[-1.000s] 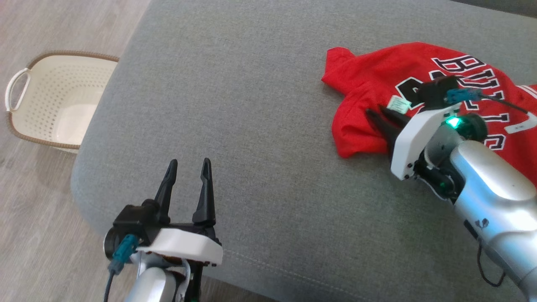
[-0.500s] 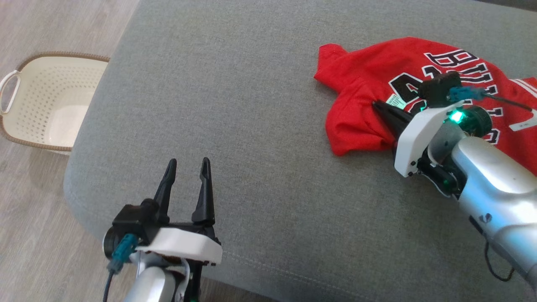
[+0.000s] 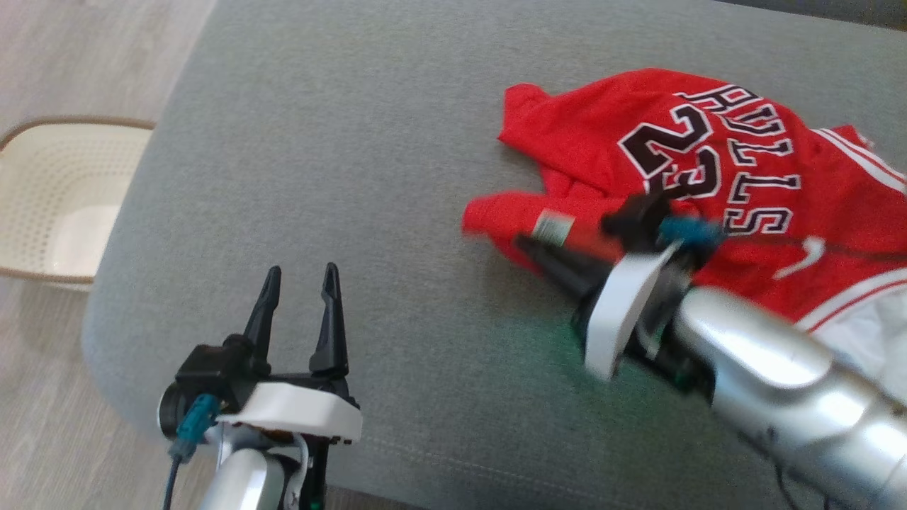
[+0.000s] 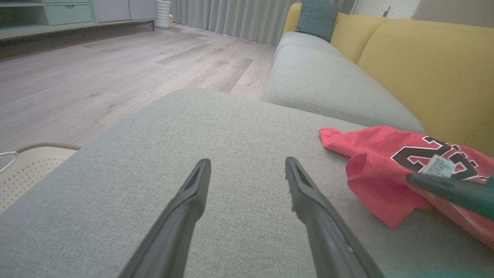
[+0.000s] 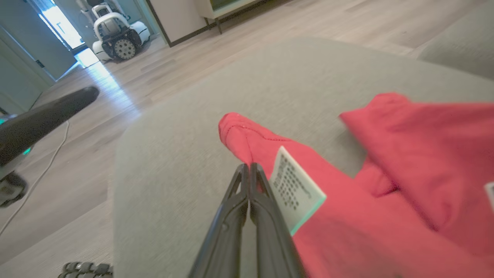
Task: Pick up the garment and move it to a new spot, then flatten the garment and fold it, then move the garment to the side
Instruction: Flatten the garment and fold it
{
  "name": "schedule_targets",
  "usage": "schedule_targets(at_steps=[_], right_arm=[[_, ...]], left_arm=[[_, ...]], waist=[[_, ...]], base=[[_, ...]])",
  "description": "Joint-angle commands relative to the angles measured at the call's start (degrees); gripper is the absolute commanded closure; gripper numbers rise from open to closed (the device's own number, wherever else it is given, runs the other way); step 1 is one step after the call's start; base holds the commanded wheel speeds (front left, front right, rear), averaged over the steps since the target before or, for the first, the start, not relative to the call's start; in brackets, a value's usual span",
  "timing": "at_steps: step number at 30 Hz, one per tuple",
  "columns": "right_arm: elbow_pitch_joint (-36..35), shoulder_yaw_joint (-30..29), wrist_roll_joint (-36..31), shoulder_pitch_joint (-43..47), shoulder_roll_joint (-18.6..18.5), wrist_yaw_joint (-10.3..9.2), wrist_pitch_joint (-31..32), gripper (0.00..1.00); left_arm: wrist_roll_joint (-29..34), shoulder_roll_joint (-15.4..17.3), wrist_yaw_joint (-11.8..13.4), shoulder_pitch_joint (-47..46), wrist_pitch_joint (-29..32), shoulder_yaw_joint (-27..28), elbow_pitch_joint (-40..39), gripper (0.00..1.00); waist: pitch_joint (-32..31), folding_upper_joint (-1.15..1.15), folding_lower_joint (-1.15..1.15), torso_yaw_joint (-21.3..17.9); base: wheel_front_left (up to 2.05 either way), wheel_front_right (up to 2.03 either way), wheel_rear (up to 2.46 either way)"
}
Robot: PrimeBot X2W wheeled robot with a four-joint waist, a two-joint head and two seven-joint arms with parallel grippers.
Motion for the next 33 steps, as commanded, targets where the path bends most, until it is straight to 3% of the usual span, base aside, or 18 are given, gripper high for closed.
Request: schedule_targets(at_steps=[1, 7, 9, 10, 11, 18, 21, 28, 33], right_arm=[[-2.3, 0.8, 0.4, 2.2, 0.1, -0.05, -0.6, 1.0], [-5.5, 5.6, -1.4, 6.0, 1.8, -0.05, -1.4, 1.0], [-5.0, 6.5, -2.7, 7.3, 3.0, -0.05, -2.2, 0.45], [-4.9, 6.8, -3.0, 7.9, 3.7, -0.05, -2.6, 0.07], [-4.8, 7.1, -3.2, 8.6, 4.3, -0.05, -2.9, 0.0], [-5.9, 7.6, -3.5, 11.2, 4.9, -0.05, -5.7, 0.0], [-5.3, 4.5, -4.0, 11.1, 3.8, -0.05, -9.1, 0.0], [-2.8, -11.6, -10.6, 12.4, 2.5, -0.05, -13.4, 0.0], [-4.5, -26.3, -19.2, 16.6, 4.4, -0.05, -14.1, 0.0]], left_arm=[[0.7, 0.0, -0.1, -1.2, -0.7, 2.1, -2.0, 0.0], [1.8, 0.0, -0.8, -1.3, -0.7, 3.0, -1.8, 0.0], [2.1, 0.0, -1.0, -1.4, -0.7, 3.2, -1.7, 0.0], [2.2, 0.0, -1.1, -1.5, -0.7, 3.3, -1.6, 0.0], [2.4, 0.0, -1.2, -1.5, -0.7, 3.5, -1.6, 0.0], [2.8, 0.0, -1.8, -1.2, -0.7, 4.6, -0.9, 0.0], [3.0, 0.0, -2.3, -1.1, -0.7, 4.9, -0.4, 0.0], [3.3, 0.1, -4.3, -5.0, 0.3, 3.7, 3.7, 0.0], [1.7, 0.1, -5.8, -12.5, 4.6, 2.5, 10.1, 0.0]], waist=[[-0.2, 0.0, 0.0, -1.2], [-0.1, 0.0, 0.0, -4.8], [-0.1, 0.0, 0.0, -6.0], [-0.2, 0.0, 0.0, -6.6], [-0.2, 0.0, 0.0, -7.1], [-1.7, 0.0, 0.0, -11.4], [-2.5, 0.0, 0.0, -13.4], [-3.6, 0.0, 0.0, -17.3], [-3.1, 0.0, 0.0, -19.3]], base=[[0.0, 0.0, 0.0], [0.0, 0.0, 0.0], [0.0, 0.0, 0.0], [0.0, 0.0, 0.0], [0.0, 0.0, 0.0], [0.0, 0.0, 0.0], [0.0, 0.0, 0.0], [0.0, 0.0, 0.0], [0.0, 0.0, 0.0]])
